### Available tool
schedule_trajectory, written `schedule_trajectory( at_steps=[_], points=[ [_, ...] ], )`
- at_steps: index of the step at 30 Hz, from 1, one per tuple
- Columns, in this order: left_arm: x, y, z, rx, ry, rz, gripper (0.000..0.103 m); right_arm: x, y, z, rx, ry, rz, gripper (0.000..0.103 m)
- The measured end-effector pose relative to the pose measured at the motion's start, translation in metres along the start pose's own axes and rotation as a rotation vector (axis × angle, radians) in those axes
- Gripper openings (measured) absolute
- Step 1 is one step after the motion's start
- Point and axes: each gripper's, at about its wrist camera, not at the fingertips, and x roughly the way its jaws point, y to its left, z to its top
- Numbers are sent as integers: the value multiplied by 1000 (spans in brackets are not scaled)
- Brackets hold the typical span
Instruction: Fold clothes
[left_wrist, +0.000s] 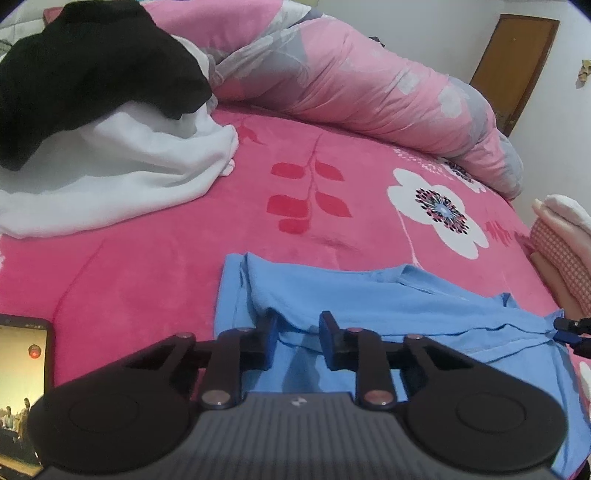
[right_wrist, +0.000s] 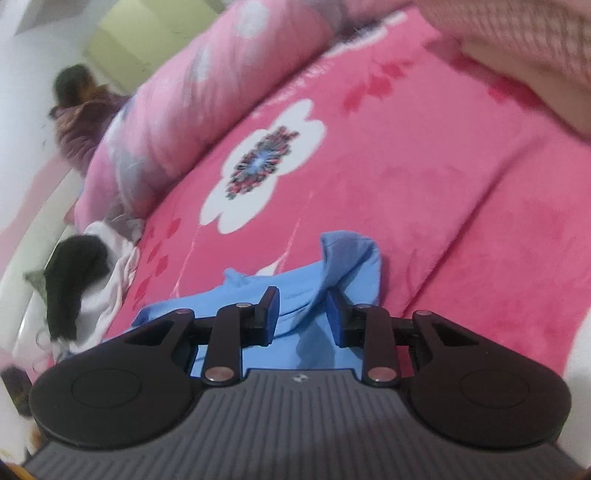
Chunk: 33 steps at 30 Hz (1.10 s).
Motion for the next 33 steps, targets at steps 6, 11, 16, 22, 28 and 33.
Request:
schedule_trajectory(
  at_steps=[6,11,16,22,28,33],
  points=[
    [4,6,2,-16,-3,-8,9,11,-8,10,84,6,50,9],
    [6,15,5,-71,-11,-57,6,12,-9,14,120,-13,93,5],
    [10,30,13,-219,-45,-136,1,16,-16,19,200,-38,147,3],
    [26,52,28,-407,-93,-195,1,23,-32,28,324,-101,228,3],
    [51,63,35,-538,-84,-206,2,45,-50,30,444,-110,279,3],
    [60,73,33,-627,-80,-241,23,60,-75,25,606,-126,316,7]
  ],
)
